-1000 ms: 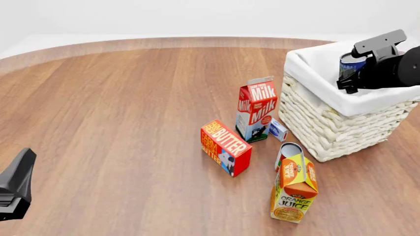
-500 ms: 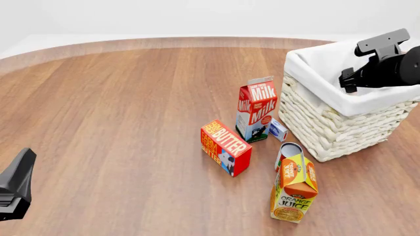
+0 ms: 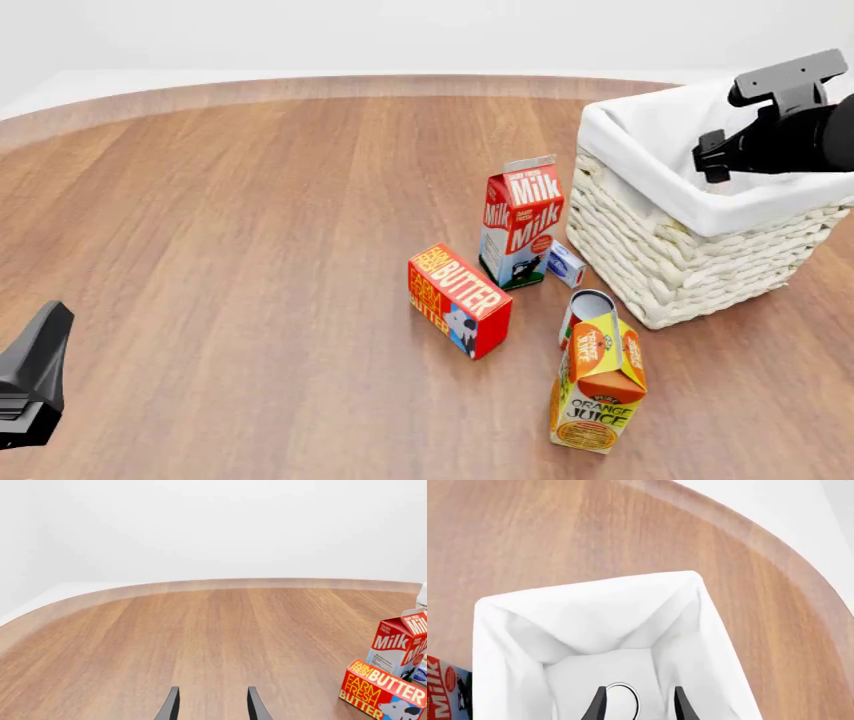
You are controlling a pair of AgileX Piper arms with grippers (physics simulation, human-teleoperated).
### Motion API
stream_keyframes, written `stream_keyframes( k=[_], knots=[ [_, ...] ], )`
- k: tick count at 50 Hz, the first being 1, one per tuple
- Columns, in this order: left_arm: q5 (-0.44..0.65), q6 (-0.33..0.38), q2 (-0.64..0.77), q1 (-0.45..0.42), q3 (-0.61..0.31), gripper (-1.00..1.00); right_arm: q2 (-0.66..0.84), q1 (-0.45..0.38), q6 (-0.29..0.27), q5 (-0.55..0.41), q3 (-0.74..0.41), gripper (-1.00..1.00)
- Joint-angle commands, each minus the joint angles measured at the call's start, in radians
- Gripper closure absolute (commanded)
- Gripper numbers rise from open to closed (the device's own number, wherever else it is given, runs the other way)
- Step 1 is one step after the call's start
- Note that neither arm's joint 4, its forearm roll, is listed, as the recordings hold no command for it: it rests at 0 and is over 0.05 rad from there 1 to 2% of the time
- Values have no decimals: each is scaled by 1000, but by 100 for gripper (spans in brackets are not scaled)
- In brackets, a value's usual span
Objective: Pick up the alphabet soup, and put it in the basket.
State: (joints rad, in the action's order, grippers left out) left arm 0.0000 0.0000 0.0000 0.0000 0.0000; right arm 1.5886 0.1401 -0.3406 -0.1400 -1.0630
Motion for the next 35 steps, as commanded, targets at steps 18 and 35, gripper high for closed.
stream_keyframes(
  k=[18, 35],
  knots=[
    [0, 0, 0, 0, 0, -100, -124, -8, 50, 21, 84, -100],
    [0, 0, 0, 0, 0, -100, -240, -23, 50, 86, 203, -100]
  ],
)
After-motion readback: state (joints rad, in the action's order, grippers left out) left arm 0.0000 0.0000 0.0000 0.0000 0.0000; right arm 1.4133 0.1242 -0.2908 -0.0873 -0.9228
